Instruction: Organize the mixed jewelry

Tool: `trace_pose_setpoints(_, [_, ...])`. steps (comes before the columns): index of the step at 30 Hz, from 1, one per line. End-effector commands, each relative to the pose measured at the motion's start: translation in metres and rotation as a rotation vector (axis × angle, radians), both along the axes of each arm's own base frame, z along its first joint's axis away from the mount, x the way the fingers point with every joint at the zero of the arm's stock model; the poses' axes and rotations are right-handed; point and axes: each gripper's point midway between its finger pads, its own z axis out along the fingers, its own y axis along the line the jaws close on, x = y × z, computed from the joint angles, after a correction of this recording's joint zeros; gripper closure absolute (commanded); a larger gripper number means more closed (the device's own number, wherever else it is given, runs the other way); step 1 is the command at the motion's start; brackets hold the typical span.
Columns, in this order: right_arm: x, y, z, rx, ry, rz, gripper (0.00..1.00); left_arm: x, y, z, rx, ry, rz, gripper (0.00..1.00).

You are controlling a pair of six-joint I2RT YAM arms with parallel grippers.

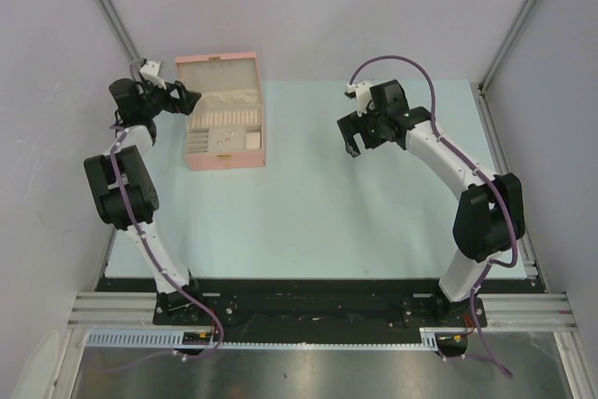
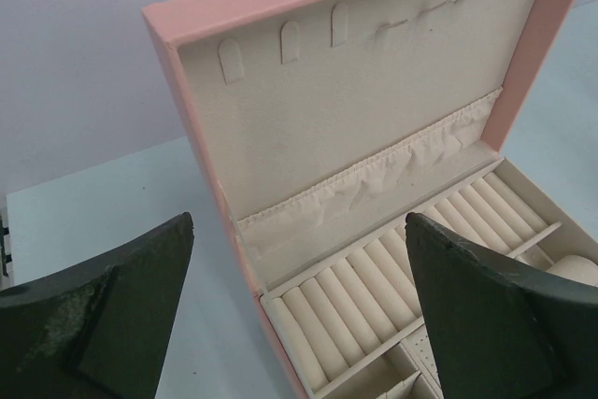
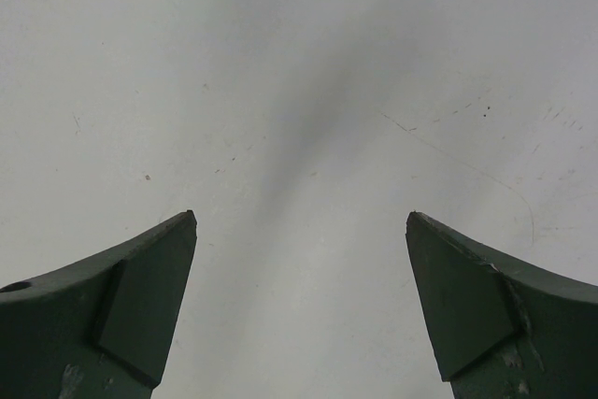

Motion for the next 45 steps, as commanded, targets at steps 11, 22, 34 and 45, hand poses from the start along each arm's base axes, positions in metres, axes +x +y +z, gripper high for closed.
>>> trace_pose_setpoints(11, [0.001, -0.003, 0.018, -0.005, -0.055, -0.001, 0.0, 0.012, 0.017, 0.056, 0.009, -0.104, 0.058, 0.0])
trace_pose_setpoints(22, [0.003, -0.002, 0.012, -0.017, -0.049, 0.001, 0.0, 0.034, -0.002, 0.049, -0.057, -0.13, -0.037, 0.0])
trace_pose_setpoints(34, [0.003, -0.002, 0.005, -0.028, -0.034, 0.0, 0.0, 0.022, -0.038, 0.02, -0.033, -0.083, -0.185, 0.0])
trace_pose_setpoints(45, [0.002, -0.003, 0.006, -0.028, -0.037, -0.001, 0.0, -0.019, -0.05, 0.021, -0.002, -0.097, -0.224, 0.0])
